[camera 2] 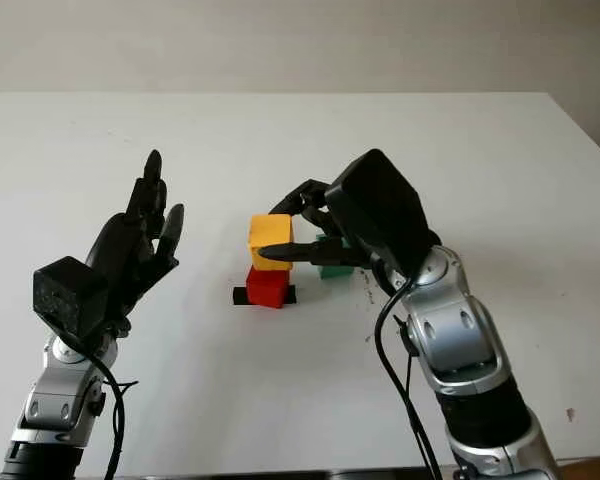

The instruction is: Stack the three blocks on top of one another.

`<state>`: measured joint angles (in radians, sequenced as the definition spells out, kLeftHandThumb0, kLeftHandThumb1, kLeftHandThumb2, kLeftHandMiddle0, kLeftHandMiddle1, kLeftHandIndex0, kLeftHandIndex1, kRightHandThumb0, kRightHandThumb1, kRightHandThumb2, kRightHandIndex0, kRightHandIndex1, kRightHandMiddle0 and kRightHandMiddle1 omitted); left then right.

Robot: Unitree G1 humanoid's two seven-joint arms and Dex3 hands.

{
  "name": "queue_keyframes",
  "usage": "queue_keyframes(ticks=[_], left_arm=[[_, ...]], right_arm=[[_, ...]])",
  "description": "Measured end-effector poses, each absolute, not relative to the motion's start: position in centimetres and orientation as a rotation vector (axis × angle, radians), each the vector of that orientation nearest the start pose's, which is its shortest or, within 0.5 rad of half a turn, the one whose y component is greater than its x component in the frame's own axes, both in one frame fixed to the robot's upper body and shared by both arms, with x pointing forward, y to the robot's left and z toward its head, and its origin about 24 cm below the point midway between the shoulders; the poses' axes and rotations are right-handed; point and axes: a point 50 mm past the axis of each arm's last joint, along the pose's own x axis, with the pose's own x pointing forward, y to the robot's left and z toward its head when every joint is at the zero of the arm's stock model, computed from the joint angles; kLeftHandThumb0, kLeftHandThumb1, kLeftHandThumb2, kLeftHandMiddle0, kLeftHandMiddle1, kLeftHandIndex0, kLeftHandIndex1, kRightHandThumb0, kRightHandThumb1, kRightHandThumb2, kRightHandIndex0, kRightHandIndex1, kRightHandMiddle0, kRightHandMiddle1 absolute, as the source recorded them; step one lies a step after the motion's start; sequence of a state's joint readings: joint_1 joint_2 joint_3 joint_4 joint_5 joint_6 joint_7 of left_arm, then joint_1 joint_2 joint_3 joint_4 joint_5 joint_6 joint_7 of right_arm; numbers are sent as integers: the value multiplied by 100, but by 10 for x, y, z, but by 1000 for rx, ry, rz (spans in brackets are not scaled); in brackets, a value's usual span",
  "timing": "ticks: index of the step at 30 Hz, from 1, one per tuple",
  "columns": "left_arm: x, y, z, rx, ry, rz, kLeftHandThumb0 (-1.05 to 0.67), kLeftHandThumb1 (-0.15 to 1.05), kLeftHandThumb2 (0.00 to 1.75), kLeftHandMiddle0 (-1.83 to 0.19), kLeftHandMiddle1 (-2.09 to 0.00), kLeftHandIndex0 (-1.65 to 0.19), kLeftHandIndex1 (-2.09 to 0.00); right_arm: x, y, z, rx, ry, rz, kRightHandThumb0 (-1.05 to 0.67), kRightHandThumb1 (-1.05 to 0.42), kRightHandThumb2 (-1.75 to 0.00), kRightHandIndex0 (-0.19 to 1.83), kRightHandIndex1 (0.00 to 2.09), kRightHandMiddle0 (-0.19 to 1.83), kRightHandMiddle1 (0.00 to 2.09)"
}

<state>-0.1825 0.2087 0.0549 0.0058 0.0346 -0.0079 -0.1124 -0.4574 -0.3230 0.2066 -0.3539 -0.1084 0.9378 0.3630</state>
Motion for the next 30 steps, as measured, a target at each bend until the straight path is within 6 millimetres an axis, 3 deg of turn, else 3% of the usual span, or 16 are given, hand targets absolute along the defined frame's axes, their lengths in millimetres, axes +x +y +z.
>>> queue_keyframes(ticks=[30], left_arm=[[286,183,94,238,-164,-93,-77,105,62,19,0,19,0]], right_arm=[[298,-120,134,-527,184,397,-48,-97,-5,20,6,27,178]])
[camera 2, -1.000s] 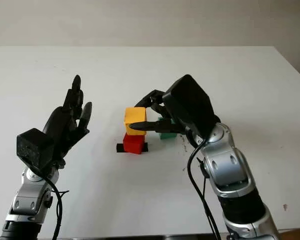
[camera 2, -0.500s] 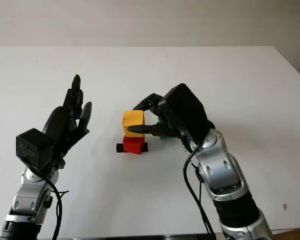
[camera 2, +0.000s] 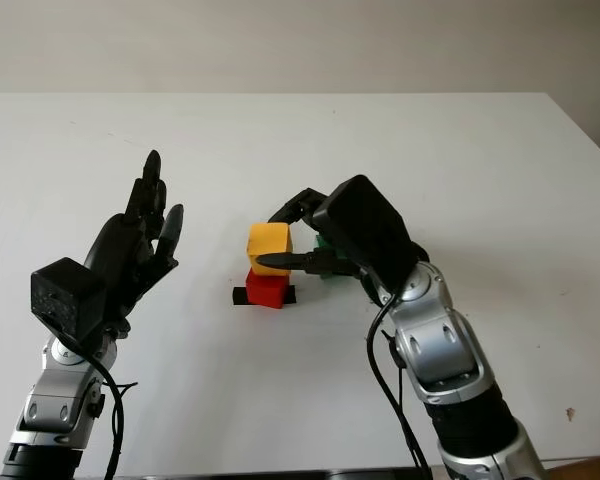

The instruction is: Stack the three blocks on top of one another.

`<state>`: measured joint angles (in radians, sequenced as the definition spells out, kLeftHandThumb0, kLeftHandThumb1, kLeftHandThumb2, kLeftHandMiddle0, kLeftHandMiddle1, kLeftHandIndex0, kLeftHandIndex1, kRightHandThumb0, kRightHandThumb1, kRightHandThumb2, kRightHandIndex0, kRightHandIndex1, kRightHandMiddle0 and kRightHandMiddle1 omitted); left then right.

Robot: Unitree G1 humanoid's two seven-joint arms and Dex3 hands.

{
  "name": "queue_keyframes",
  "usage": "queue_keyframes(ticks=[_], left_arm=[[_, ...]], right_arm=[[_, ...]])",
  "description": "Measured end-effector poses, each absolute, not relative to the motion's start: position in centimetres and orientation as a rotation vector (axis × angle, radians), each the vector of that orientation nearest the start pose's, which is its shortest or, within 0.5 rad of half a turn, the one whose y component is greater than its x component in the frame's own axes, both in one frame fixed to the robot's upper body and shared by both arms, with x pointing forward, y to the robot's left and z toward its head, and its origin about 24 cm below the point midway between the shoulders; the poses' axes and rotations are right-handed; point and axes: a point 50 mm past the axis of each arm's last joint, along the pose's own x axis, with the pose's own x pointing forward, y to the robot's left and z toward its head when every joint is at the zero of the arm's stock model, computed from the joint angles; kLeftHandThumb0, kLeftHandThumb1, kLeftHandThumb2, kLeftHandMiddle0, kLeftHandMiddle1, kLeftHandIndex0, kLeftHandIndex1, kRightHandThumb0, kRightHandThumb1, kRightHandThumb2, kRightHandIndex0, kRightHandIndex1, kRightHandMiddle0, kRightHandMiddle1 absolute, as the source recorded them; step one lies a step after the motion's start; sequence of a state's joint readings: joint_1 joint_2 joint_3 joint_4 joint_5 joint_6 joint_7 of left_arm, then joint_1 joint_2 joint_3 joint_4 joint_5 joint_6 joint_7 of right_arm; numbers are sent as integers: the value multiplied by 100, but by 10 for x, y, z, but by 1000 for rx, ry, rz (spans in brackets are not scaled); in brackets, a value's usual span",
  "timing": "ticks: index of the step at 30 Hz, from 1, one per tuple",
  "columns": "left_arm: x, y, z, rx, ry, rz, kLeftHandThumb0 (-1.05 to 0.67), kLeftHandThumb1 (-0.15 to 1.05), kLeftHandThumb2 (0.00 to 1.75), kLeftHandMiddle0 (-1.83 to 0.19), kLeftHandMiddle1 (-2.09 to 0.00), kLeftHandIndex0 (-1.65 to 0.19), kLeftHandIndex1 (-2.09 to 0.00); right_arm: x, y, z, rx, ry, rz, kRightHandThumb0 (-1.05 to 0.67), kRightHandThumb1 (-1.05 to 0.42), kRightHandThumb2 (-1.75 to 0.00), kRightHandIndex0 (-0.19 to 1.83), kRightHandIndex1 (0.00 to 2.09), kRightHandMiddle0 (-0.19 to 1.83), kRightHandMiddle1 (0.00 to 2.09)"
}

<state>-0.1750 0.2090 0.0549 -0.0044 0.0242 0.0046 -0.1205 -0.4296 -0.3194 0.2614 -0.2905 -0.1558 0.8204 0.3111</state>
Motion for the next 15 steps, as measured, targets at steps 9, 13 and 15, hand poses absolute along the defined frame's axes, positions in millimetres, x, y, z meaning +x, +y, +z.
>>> queue_keyframes(ticks=[9,13,15], left_arm=[[286,183,93,236,-150,-96,-76,105,62,19,0,19,0],[286,183,93,237,-150,-97,-78,105,62,19,0,19,0],[286,183,93,236,-150,-99,-78,105,62,19,0,19,0]], right_arm=[[297,-118,133,-523,192,420,-49,-98,-6,20,5,25,175],[297,-118,133,-524,193,423,-48,-98,-5,21,6,25,174],[297,-118,133,-525,192,422,-48,-98,-5,21,6,25,174]])
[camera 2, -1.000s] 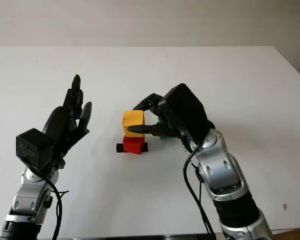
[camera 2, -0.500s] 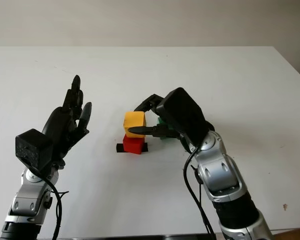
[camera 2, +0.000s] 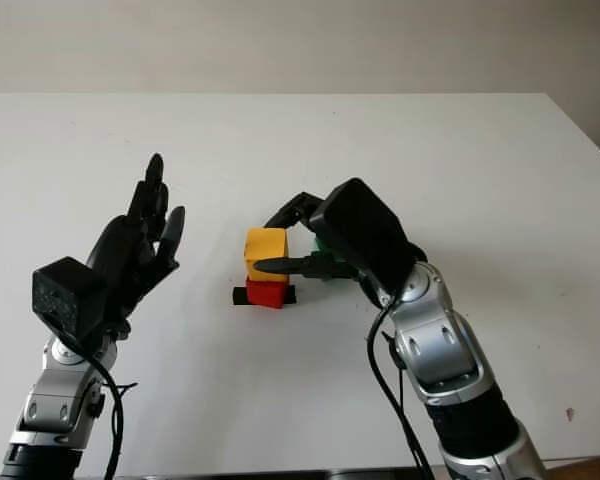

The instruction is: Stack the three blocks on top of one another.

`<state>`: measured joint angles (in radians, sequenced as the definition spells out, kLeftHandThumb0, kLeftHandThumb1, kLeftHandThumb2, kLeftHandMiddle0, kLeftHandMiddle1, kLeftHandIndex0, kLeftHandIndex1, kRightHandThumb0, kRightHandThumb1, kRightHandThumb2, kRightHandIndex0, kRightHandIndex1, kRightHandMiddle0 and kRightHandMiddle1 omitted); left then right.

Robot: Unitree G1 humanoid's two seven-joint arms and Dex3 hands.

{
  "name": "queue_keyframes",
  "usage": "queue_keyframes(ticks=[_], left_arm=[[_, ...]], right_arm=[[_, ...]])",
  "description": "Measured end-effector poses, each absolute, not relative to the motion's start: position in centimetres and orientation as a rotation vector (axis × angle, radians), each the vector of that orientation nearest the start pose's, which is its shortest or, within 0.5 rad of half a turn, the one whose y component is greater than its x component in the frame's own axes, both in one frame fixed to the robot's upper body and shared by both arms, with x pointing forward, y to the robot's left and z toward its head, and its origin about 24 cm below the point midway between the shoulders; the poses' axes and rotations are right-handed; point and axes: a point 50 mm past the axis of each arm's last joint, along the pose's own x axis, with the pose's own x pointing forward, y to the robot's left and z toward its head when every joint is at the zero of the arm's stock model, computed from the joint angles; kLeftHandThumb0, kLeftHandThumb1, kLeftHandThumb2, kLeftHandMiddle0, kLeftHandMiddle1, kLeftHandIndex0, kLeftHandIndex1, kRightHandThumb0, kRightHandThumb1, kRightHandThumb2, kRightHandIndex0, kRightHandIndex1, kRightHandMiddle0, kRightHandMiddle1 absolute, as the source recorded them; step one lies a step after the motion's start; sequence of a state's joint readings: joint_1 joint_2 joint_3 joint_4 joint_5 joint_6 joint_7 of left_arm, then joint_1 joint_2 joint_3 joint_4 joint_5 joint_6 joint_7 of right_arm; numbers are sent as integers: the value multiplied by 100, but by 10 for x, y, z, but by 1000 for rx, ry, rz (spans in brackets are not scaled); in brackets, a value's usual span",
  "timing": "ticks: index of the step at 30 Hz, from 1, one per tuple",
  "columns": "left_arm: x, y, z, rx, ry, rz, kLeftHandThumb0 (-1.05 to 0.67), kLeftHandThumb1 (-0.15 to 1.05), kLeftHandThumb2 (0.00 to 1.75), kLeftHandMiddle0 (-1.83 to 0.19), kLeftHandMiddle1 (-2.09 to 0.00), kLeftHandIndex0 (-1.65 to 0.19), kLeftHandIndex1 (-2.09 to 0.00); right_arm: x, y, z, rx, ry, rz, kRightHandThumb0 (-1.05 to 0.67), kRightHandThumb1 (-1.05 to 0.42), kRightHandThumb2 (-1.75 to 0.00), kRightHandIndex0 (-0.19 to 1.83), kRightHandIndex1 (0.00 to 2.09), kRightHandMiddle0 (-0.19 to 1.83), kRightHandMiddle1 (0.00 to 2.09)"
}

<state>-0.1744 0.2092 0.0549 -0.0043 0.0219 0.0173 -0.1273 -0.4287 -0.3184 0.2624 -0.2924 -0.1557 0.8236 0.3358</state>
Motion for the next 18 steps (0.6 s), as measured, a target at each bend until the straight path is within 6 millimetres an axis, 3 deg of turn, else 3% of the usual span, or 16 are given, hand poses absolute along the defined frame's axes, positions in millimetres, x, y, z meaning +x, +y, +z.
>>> queue_keyframes(ticks=[18], left_arm=[[285,183,93,232,-158,-106,-76,105,62,19,0,19,0]], right_arm=[[296,-115,128,-574,138,439,-48,-97,-5,21,5,27,176]])
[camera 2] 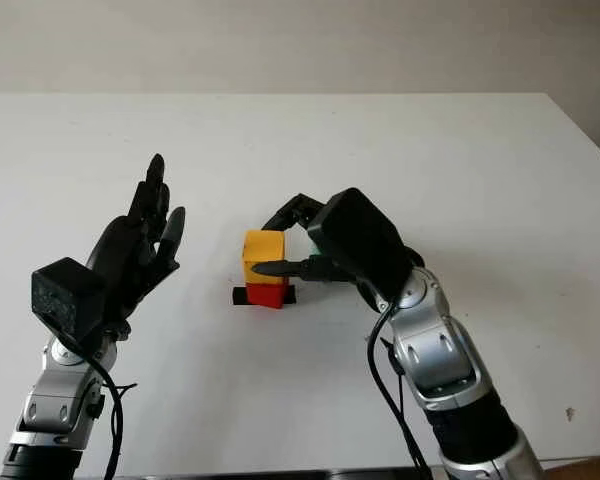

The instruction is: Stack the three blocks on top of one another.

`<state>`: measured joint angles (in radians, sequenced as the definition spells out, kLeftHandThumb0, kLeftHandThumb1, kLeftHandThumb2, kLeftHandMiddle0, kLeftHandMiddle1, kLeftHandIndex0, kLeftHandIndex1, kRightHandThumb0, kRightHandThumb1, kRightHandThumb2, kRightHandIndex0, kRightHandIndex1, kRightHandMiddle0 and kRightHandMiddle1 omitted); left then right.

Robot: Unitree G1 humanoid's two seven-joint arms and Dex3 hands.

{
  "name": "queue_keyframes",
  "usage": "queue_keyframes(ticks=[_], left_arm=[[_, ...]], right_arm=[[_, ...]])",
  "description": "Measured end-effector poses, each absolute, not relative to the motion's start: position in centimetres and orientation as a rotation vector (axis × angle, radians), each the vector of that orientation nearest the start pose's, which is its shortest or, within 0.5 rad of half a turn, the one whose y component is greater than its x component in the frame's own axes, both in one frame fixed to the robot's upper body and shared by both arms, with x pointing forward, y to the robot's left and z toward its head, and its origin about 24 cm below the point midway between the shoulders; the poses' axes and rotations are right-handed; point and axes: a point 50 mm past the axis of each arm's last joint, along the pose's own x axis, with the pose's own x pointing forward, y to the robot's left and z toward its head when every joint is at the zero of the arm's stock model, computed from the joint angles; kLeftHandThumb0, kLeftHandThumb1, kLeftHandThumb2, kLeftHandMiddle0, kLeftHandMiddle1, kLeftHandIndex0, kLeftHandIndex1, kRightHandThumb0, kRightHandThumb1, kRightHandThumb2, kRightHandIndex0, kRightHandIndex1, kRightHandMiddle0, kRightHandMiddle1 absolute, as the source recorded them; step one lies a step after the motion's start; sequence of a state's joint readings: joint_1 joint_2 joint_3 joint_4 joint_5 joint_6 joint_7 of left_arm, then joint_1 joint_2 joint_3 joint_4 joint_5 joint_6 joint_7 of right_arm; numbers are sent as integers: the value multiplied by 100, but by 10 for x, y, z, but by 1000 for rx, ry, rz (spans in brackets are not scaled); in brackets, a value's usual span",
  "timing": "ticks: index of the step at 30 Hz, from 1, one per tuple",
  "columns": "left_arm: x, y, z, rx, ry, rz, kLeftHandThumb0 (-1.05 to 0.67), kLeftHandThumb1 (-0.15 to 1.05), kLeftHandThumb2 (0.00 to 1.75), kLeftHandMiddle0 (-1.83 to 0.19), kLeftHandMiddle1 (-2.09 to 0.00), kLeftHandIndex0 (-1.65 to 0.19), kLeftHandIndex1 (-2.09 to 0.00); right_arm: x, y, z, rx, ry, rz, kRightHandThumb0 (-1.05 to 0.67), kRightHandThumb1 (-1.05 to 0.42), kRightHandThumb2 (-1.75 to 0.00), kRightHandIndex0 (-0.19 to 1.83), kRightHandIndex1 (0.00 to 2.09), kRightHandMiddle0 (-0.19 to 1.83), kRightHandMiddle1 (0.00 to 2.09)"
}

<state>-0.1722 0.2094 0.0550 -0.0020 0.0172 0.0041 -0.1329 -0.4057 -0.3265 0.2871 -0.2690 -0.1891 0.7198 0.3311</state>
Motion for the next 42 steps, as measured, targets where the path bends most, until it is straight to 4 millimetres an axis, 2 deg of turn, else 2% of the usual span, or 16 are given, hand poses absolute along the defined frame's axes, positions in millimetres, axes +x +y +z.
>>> queue_keyframes(ticks=[4,6,8,11,13,17,29,35,38,42], left_arm=[[285,183,92,232,-157,-106,-76,105,61,19,0,19,0],[285,183,91,231,-156,-106,-76,105,61,19,0,19,0],[285,183,91,230,-155,-108,-76,105,61,19,0,19,0],[285,183,91,230,-154,-110,-76,105,61,19,0,19,0],[285,183,91,230,-154,-111,-75,105,62,19,0,19,0],[285,183,91,230,-154,-112,-75,105,62,19,0,19,0],[285,184,89,230,-153,-113,-75,105,62,19,0,19,0],[286,184,89,232,-148,-111,-76,105,62,19,0,19,0],[286,185,89,233,-147,-110,-77,105,62,19,0,19,0],[286,186,89,234,-140,-108,-78,105,63,19,0,19,0]], right_arm=[[296,-115,129,-615,102,452,-46,-96,-5,20,5,18,164],[295,-115,128,-636,90,459,-51,-95,-5,14,3,6,133],[294,-115,125,-667,100,468,-53,-94,-5,8,2,0,111],[293,-117,124,-701,97,471,-58,-92,-5,-1,2,1,70],[292,-118,124,-720,99,484,-62,-92,-5,-9,2,0,52],[292,-119,124,-742,99,505,-66,-92,-5,-18,2,-2,30],[290,-125,126,-822,55,532,-76,-91,-5,-19,0,-15,11],[291,-143,147,-862,-30,483,-75,-92,-6,-19,0,-11,10],[291,-151,155,-898,-30,477,-65,-90,-5,-18,1,-3,13],[293,-166,177,-960,-67,415,-59,-87,-4,-13,4,8,15]])
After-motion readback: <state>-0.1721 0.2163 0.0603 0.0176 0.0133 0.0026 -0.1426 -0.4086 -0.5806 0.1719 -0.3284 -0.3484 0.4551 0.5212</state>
